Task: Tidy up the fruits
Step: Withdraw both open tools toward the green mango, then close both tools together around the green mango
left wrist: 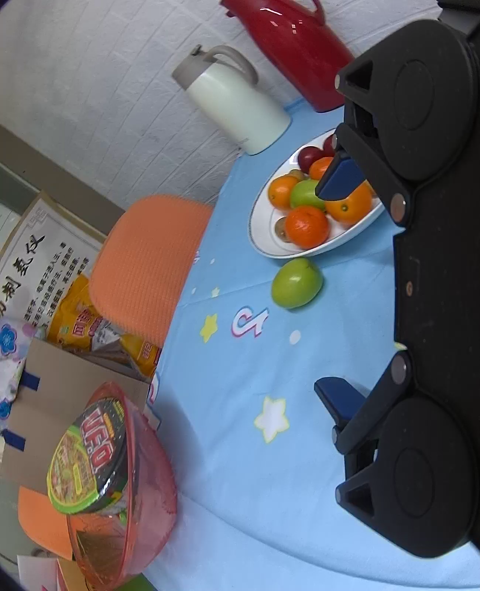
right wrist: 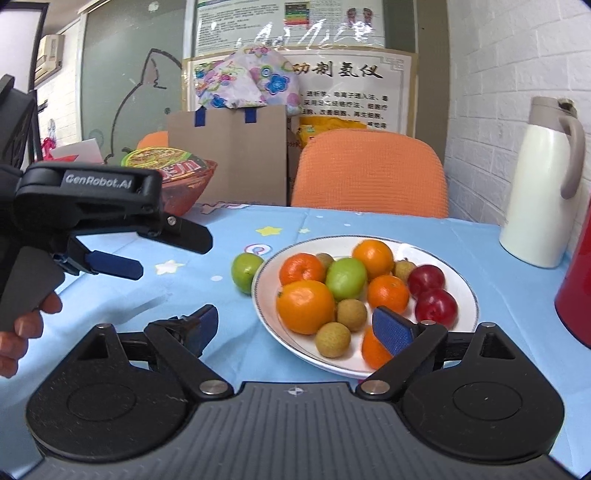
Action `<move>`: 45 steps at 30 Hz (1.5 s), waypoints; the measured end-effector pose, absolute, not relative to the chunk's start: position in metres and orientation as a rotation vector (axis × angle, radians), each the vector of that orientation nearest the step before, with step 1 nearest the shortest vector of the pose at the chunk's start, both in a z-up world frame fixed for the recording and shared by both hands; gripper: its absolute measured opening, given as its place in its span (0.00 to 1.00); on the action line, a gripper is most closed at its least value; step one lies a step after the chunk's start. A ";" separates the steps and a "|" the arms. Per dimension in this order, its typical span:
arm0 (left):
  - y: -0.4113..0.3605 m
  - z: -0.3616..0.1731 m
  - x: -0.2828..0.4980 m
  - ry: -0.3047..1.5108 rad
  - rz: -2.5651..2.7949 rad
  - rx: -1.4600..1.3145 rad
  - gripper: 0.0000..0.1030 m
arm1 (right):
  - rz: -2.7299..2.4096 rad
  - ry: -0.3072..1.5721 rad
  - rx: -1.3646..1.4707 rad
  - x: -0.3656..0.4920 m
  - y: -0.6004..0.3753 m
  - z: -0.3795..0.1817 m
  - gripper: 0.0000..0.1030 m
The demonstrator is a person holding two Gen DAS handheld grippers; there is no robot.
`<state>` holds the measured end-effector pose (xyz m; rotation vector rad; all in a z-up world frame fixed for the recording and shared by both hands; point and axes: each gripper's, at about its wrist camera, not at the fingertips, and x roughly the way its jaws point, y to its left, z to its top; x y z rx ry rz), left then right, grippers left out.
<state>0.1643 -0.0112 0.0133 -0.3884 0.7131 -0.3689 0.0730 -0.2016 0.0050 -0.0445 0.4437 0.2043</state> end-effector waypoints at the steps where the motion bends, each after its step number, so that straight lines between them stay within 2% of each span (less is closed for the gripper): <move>1: -0.008 0.014 0.165 0.710 -0.365 -0.404 1.00 | 0.218 0.439 -0.056 0.075 -0.198 0.006 1.00; 9: -0.001 0.008 0.187 0.732 -0.376 -0.554 1.00 | 0.354 0.448 -0.202 0.100 -0.171 0.010 1.00; 15: -0.006 0.005 0.202 0.745 -0.375 -0.572 1.00 | 0.374 0.458 -0.291 0.118 -0.157 0.007 0.85; 16: -0.006 0.004 0.203 0.748 -0.377 -0.577 0.96 | 0.377 0.457 -0.301 0.121 -0.155 0.007 0.82; 17: -0.005 0.003 0.204 0.749 -0.380 -0.582 0.86 | 0.380 0.456 -0.312 0.124 -0.153 0.006 0.81; 21: 0.001 -0.001 0.206 0.749 -0.366 -0.593 0.75 | 0.399 0.452 -0.341 0.134 -0.147 0.005 0.80; 22: 0.004 -0.002 0.206 0.748 -0.358 -0.597 0.67 | 0.402 0.454 -0.350 0.136 -0.145 0.004 0.77; 24: 0.010 -0.003 0.207 0.748 -0.349 -0.600 0.66 | 0.406 0.458 -0.370 0.141 -0.141 0.003 0.72; 28: 0.019 -0.002 0.208 0.751 -0.335 -0.593 0.67 | 0.403 0.468 -0.415 0.151 -0.132 -0.003 0.70; 43: 0.031 -0.001 0.207 0.742 -0.342 -0.556 0.68 | 0.340 0.484 -0.658 0.168 -0.117 -0.021 0.72; 45: 0.034 -0.002 0.205 0.746 -0.341 -0.558 0.68 | 0.331 0.475 -0.714 0.167 -0.114 -0.026 0.68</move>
